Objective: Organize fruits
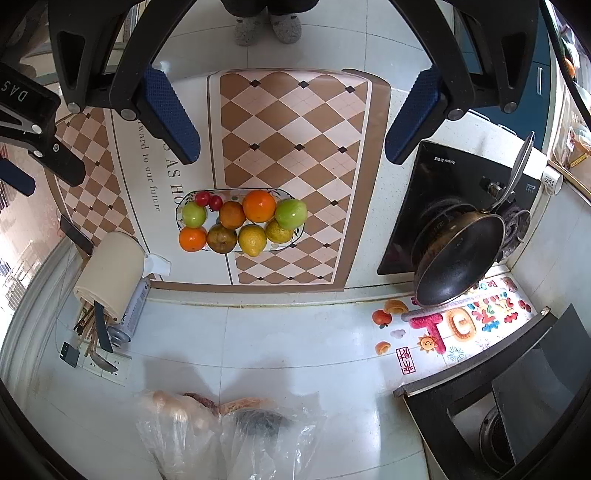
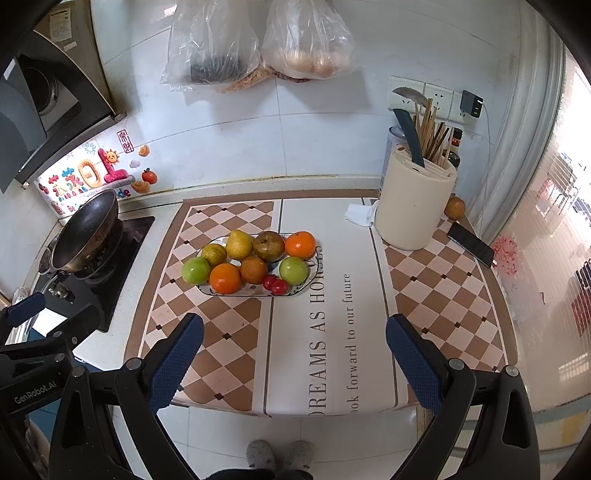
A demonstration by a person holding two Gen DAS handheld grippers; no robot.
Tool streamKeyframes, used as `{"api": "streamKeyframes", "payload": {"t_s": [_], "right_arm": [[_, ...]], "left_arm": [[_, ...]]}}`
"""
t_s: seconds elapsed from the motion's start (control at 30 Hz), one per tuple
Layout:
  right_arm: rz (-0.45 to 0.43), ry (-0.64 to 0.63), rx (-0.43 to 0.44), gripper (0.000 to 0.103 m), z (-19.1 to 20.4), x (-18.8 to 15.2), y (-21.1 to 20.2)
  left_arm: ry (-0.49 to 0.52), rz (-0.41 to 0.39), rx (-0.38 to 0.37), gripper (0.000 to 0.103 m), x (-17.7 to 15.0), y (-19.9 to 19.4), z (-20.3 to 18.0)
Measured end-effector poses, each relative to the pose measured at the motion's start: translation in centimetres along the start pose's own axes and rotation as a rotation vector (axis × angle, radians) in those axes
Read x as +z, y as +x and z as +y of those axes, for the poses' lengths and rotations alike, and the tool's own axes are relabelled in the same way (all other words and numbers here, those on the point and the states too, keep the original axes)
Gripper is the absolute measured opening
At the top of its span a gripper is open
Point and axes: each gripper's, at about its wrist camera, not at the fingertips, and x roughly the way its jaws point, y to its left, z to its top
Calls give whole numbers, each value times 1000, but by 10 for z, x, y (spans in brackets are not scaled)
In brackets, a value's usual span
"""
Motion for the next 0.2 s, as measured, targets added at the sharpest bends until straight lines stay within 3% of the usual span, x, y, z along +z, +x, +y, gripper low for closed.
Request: {"api": "streamKeyframes", "payload": {"t_s": [0.2], "right_arm": [[-3,3,6,101,1,-1,-2]], "left_arm": [[-3,-15,-5,103,-2,-6,-1]]}}
